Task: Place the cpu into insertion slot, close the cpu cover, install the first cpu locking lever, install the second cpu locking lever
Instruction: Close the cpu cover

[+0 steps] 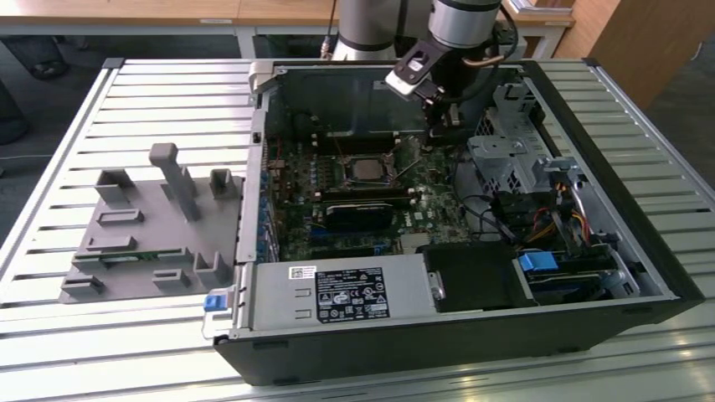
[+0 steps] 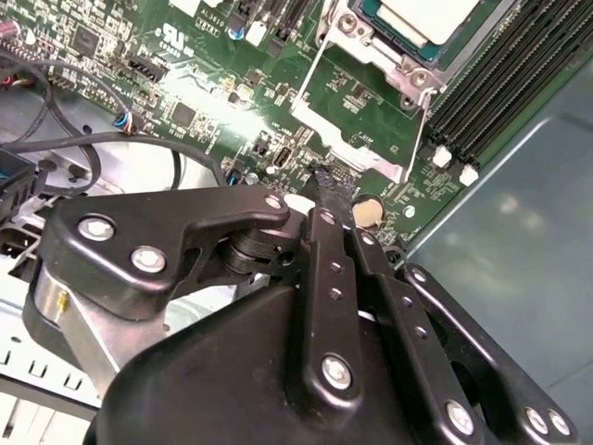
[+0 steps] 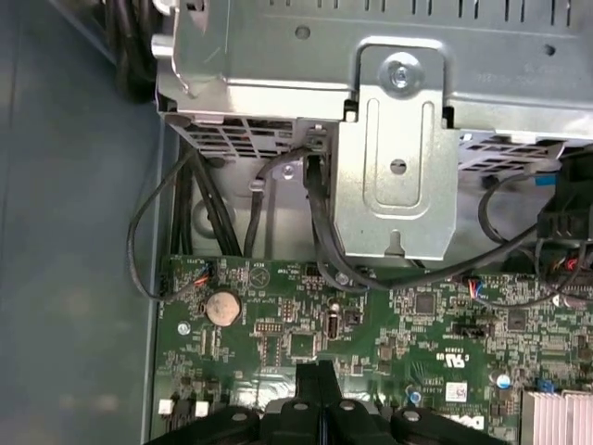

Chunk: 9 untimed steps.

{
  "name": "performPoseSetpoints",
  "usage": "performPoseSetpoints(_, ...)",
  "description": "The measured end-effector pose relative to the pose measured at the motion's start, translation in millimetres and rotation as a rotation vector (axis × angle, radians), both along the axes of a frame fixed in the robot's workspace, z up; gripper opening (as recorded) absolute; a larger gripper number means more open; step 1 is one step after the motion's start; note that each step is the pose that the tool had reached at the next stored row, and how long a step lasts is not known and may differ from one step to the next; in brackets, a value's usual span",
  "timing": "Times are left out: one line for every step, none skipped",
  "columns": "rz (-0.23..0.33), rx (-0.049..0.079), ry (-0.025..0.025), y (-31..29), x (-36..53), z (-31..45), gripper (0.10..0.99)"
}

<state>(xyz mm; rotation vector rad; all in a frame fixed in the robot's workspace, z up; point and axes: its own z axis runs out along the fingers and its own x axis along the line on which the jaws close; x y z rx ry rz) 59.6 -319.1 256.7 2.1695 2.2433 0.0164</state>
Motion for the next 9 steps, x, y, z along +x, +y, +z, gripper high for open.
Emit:
performPoseSetpoints(0.000, 0.000, 0.0006, 0.1, 0.1, -1.1, 0.106)
performPoseSetpoints(0.000, 0.000, 0.0011, 0.1, 0.2, -2.1, 0.106)
performPoseSetpoints(0.000, -0.001, 0.0015, 0.3, 0.2, -3.2, 0.106)
performPoseSetpoints(0.000, -0.001, 0.0019, 0.5, 0.2, -4.3, 0.106)
performPoseSetpoints(0.000, -0.001, 0.0023, 0.6, 0.3, -5.3, 0.106)
performPoseSetpoints(0.000, -0.002, 0.0026, 0.7, 0.3, -6.3, 0.106)
performPoseSetpoints(0.000, -0.002, 0.0029, 0.9, 0.3, -7.3, 0.106)
performPoseSetpoints(0.000, -0.002, 0.0031, 1.0, 0.3, -8.3, 0.106)
performPoseSetpoints(0.000, -0.002, 0.0032, 1.1, 0.3, -9.4, 0.106)
